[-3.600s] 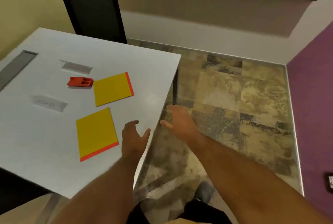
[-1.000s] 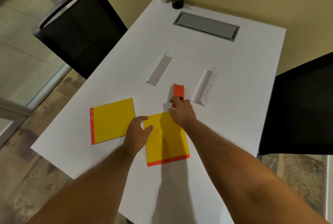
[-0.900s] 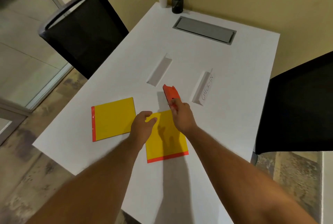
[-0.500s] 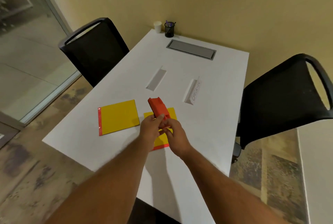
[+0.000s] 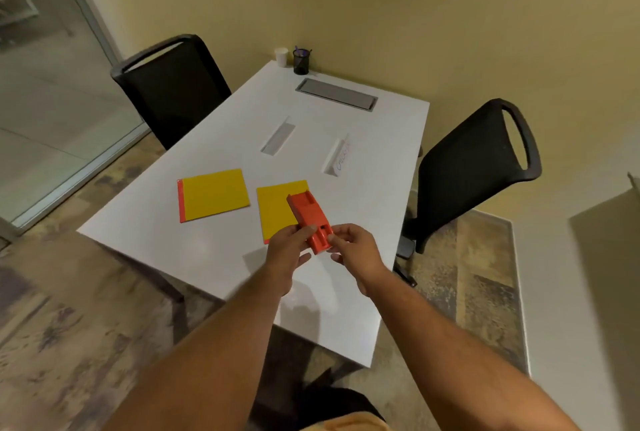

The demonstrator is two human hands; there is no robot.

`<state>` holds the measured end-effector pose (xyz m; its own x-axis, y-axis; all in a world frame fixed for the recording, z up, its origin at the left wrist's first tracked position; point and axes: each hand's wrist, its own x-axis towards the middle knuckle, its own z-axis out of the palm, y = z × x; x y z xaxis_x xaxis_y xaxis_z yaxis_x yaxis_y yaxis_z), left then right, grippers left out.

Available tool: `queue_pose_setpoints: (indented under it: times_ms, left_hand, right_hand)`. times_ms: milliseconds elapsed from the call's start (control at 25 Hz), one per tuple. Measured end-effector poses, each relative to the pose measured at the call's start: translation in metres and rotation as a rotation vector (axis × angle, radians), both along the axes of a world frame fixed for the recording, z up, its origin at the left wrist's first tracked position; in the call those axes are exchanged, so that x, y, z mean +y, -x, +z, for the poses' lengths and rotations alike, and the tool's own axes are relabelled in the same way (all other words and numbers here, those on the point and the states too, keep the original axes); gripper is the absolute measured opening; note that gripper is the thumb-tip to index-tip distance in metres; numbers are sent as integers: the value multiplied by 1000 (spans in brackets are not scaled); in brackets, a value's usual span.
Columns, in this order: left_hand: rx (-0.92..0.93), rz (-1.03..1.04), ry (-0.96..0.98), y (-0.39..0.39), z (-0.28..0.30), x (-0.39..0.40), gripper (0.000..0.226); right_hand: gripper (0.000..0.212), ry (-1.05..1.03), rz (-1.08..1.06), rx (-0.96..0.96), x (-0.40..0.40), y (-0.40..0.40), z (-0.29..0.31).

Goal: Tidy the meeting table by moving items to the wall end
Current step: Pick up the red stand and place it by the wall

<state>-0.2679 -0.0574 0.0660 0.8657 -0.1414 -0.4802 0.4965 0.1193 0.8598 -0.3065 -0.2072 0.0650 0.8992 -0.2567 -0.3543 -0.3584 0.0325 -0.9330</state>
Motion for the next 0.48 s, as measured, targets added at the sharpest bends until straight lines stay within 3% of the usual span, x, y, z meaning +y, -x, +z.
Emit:
queue_pose_setpoints:
  times_ms: [240,480]
  left_hand:
    - [-46,143,7,14,0,-69,40]
    - [-20,225,-41,24,-13,-191,40]
  right_hand:
    - [12,172,-110,-50,-82,32,4]
    - [13,284,-75,-96,-207,47,-7]
